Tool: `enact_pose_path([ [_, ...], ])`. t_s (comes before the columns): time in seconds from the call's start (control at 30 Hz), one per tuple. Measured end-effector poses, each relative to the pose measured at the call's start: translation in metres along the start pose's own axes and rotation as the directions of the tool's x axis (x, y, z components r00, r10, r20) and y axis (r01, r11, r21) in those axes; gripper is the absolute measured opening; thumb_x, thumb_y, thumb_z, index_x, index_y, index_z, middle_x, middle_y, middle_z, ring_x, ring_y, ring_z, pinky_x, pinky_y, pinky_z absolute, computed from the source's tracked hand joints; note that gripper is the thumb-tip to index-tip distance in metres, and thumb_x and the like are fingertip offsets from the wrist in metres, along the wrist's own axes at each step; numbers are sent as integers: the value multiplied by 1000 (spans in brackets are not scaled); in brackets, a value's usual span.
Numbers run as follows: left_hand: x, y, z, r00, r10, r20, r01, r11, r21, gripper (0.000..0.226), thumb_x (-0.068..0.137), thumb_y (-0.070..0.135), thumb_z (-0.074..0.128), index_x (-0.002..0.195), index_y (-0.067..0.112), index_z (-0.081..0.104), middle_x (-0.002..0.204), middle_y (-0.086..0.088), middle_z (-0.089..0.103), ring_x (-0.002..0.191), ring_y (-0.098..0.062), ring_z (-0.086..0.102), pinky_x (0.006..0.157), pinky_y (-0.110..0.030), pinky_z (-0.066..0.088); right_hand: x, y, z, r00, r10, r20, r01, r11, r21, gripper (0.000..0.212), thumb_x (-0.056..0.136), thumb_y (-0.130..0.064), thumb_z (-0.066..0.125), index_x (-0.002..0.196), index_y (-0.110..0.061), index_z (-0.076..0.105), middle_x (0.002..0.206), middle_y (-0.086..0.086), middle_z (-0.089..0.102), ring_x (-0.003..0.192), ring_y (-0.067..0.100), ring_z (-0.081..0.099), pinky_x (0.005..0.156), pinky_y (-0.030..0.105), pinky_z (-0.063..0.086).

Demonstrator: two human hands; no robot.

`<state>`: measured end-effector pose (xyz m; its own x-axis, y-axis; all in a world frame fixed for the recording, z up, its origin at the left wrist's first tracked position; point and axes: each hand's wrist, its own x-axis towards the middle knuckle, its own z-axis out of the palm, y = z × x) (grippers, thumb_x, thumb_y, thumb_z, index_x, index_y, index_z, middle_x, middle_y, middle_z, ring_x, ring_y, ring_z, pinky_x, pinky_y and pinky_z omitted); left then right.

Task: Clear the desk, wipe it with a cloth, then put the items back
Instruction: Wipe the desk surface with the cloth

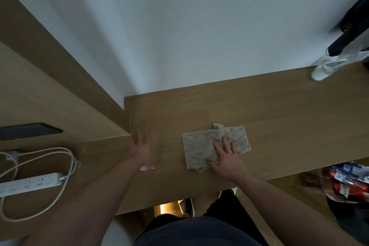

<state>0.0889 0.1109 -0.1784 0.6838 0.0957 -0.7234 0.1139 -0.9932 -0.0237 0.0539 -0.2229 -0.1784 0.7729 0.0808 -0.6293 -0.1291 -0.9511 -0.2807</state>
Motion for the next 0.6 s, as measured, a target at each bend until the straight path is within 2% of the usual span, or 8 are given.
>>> enact_pose_path([
  [0.13,4,-1,9,999,-30,-16,30,999,36,154,68,71,81,156,8,-28,162,-25,-32,153,-51,-14,127,-52,14,1,59,-20,969,241,-62,-234,967,103,92,93,-73,47,164,-38,0,172,4,-15,156,44,-8,125,59,13],
  [0.2,2,0,8,999,-38,-18,39,999,20,152,69,70,80,156,8,-28,162,-25,-32,153,-51,-14,127,-53,15,-3,91,-34,928,373,-13,-365,914,176,94,93,-75,45,164,-36,-2,172,6,-15,156,46,-6,126,56,11],
  [0.27,-1,3,6,999,-42,-23,42,999,14,151,71,66,82,156,10,-29,161,-22,-35,152,-50,-16,126,-54,17,-8,108,-40,907,421,24,-417,886,203,95,93,-76,44,165,-33,-1,172,7,-15,155,47,-5,127,54,10],
  [0.33,-2,7,4,999,-49,-20,49,999,-21,151,72,60,85,156,12,-30,159,-18,-40,152,-50,-17,125,-57,20,-14,99,-35,923,384,3,-379,910,171,95,92,-76,44,164,-32,2,171,7,-14,155,48,-5,126,54,11],
  [0.43,-8,13,-2,998,-67,-8,66,996,-62,150,72,53,87,156,14,-30,163,-16,-36,152,-51,-16,123,-58,24,-23,51,-13,965,262,-1,-259,955,145,100,85,-85,43,163,-37,5,171,4,-18,153,48,-14,125,62,8],
  [0.53,-13,18,-7,996,-90,9,90,995,-35,148,74,54,86,156,8,-29,164,-20,-31,153,-49,-15,127,-52,12,-30,8,7,993,99,61,-105,989,102,104,79,-92,39,163,-42,2,168,1,-30,151,47,-26,123,64,-5],
  [0.6,-13,31,-8,996,-90,-24,89,996,-31,139,80,50,82,156,2,-25,164,-23,-27,155,-44,-11,128,-48,7,-33,10,6,996,39,78,-46,995,88,103,79,-92,37,163,-43,0,167,-1,-32,151,43,-29,124,62,-7],
])
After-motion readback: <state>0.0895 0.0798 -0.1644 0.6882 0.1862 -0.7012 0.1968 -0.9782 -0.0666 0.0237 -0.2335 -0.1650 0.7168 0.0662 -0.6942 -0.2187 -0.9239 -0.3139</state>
